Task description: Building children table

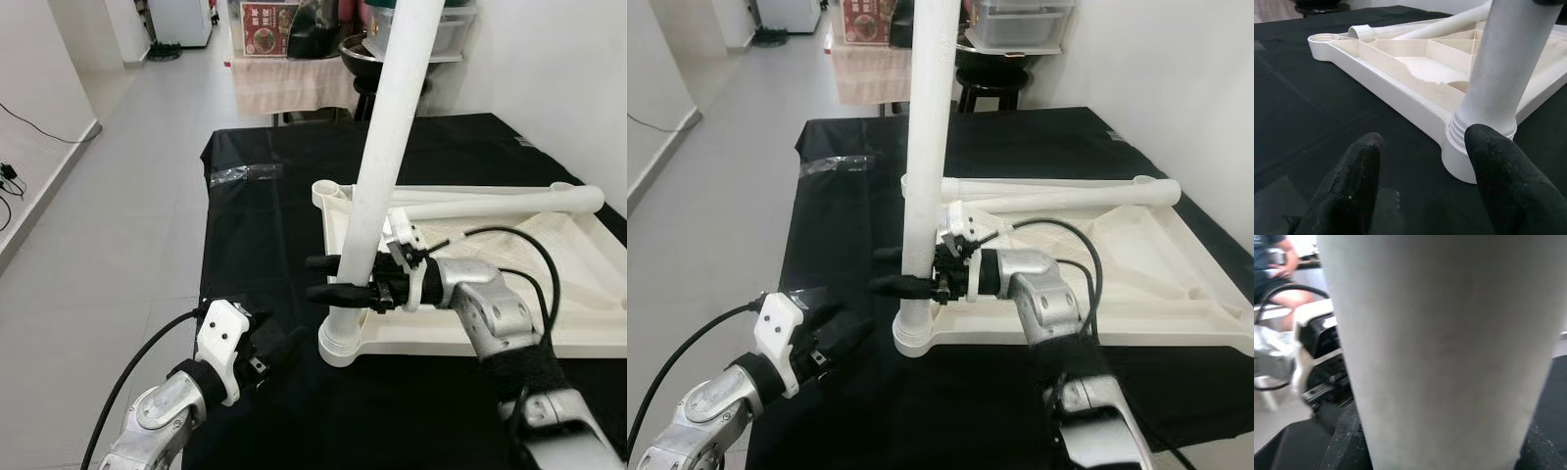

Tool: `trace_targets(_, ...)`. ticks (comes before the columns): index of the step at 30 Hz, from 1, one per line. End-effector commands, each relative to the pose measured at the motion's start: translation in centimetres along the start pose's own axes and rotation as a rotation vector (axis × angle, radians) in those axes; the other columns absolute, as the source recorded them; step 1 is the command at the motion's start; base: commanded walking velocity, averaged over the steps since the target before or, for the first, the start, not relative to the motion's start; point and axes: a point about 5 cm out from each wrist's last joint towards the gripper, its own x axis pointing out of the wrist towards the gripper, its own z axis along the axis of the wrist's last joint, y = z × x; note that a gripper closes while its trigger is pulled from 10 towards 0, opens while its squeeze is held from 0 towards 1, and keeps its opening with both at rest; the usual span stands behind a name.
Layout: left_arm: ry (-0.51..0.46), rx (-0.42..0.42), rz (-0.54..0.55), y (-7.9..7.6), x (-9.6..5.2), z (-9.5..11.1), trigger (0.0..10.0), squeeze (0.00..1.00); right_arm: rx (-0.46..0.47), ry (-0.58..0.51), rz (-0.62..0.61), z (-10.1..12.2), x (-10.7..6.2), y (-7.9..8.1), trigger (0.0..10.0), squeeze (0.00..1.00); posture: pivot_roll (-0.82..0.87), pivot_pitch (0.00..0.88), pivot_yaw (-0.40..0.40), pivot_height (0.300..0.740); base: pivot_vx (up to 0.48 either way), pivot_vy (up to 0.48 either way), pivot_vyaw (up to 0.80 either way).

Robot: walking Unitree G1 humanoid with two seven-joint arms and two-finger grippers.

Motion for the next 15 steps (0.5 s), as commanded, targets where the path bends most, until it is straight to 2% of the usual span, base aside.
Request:
trace_targets(1,0.02,-0.003,-0.005,0.0,-0.4,-0.3,10.0,0.0,0.113,-0.012,-0.348,-2.3,0.5,0.0,0.0,0.0,0.0,0.084,-0.047,0.74,0.0,0.0,0.0)
trace_targets(2,0.02,-0.003,-0.005,0.0,-0.4,-0.3,10.0,0.0,0.113,-0.012,-0.348,-2.3,0.5,0.0,0.0,0.0,0.0,0.084,-0.047,0.74,0.0,0.0,0.0)
trace_targets(3,0.019,-0.005,-0.002,0.1,-0.5,-0.3,10.0,0.0,0.074,0.106,-0.536,-4.8,1.5,1.9,0.0,0.0,-0.02,0.086,-0.045,0.74,0.0,0.0,0.0)
trace_targets(4,0.017,-0.007,-0.001,0.2,-0.6,-0.2,10.0,0.0,0.022,0.176,-0.649,-6.0,2.1,3.4,0.0,0.0,-0.01,0.089,-0.045,0.74,0.0,0.0,0.0)
trace_targets(5,0.02,-0.004,-0.001,0.3,-0.7,-0.2,10.0,0.0,0.012,0.137,-0.758,-5.3,1.7,3.0,0.0,0.0,0.0,0.091,-0.03,0.74,0.0,0.0,0.0)
trace_targets(6,0.023,-0.002,-0.002,0.4,-0.7,-0.3,10.0,0.0,0.009,0.103,-0.788,-4.6,1.3,2.5,0.0,0.0,-0.01,0.087,-0.021,0.74,0.0,0.0,0.0)
trace_targets(9,0.024,-0.005,-0.004,0.5,-0.6,-0.3,10.0,0.0,0.061,0.093,-0.762,-4.8,1.2,1.8,0.0,0.0,-0.01,0.082,-0.022,0.74,0.0,0.0,0.0)
trace_targets(15,0.02,-0.012,-0.001,0.5,-0.5,-0.2,10.0,0.0,0.05,0.11,-0.701,-4.8,1.8,2.2,0.0,0.0,-0.02,0.083,-0.024,0.74,0.0,0.0,0.0)
